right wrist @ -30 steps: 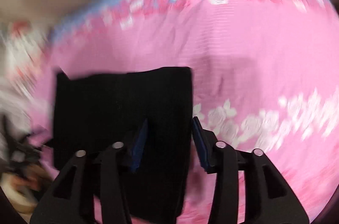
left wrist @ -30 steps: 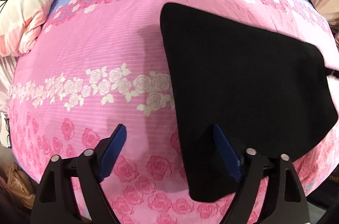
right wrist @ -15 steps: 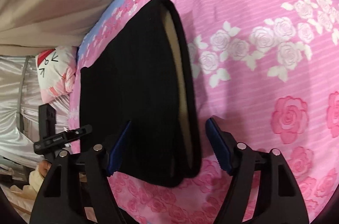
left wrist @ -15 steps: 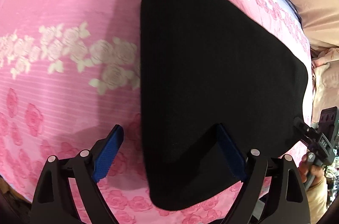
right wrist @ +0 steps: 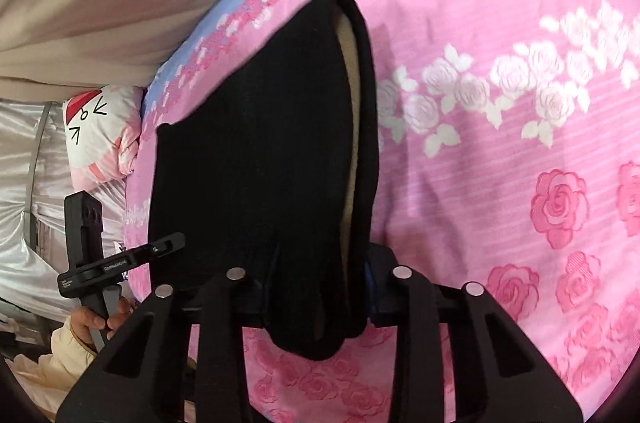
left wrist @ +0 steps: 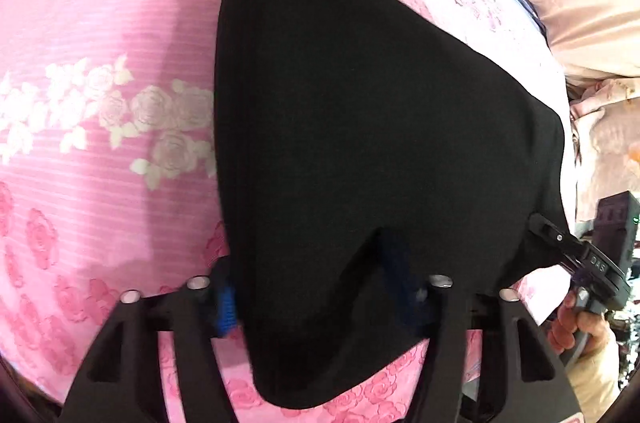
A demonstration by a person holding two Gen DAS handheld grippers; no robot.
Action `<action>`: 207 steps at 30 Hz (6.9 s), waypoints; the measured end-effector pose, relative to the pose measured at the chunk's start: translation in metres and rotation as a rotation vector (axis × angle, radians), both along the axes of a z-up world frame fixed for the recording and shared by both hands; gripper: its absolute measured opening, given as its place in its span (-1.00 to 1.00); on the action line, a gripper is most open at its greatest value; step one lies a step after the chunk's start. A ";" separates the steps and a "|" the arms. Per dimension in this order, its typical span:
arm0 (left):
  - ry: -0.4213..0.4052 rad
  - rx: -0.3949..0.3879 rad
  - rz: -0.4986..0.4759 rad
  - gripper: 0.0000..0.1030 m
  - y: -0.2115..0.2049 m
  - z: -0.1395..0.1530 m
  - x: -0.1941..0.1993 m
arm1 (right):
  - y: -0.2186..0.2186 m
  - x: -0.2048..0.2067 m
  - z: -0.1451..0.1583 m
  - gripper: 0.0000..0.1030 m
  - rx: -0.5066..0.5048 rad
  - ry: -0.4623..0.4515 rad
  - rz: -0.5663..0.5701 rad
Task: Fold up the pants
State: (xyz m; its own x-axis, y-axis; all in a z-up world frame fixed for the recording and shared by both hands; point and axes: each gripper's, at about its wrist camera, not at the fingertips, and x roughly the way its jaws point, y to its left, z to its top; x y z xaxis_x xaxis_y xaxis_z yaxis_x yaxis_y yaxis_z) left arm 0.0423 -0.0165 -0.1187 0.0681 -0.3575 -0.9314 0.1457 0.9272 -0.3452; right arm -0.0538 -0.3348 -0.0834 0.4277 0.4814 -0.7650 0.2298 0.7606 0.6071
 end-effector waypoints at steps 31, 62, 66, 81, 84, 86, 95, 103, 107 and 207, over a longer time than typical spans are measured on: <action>0.036 0.028 -0.096 -0.42 -0.024 0.019 -0.065 | 0.053 -0.077 0.023 -0.41 -0.006 0.084 0.051; -0.465 0.005 -0.051 -0.35 -0.036 0.093 0.172 | 0.003 0.210 0.002 -0.23 -0.194 -0.068 -0.066; -0.355 0.097 0.015 0.08 -0.027 0.007 0.185 | -0.019 0.159 0.007 0.10 -0.163 -0.174 -0.242; -0.646 0.595 -0.129 0.37 -0.075 0.063 0.173 | 0.040 0.274 0.012 -0.48 -0.472 -0.162 0.059; -0.539 0.620 -0.133 0.35 -0.085 0.024 0.184 | 0.032 0.274 0.034 -0.48 -0.424 -0.188 0.026; -0.552 0.587 -0.103 0.36 -0.078 0.024 0.185 | 0.031 0.259 0.065 -0.45 -0.396 -0.296 -0.017; -0.536 0.591 -0.104 0.37 -0.081 0.024 0.183 | 0.033 0.233 0.054 -0.44 -0.461 -0.240 -0.003; -0.525 0.563 -0.079 0.36 -0.079 0.032 0.177 | 0.025 0.178 0.031 -0.49 -0.451 -0.194 -0.016; -0.509 0.549 -0.073 0.36 -0.079 0.040 0.169 | 0.020 0.155 0.076 -0.43 -0.379 -0.261 -0.087; -0.585 0.403 -0.003 0.67 -0.046 0.158 0.008 | 0.116 0.040 0.164 0.35 -0.533 -0.358 -0.079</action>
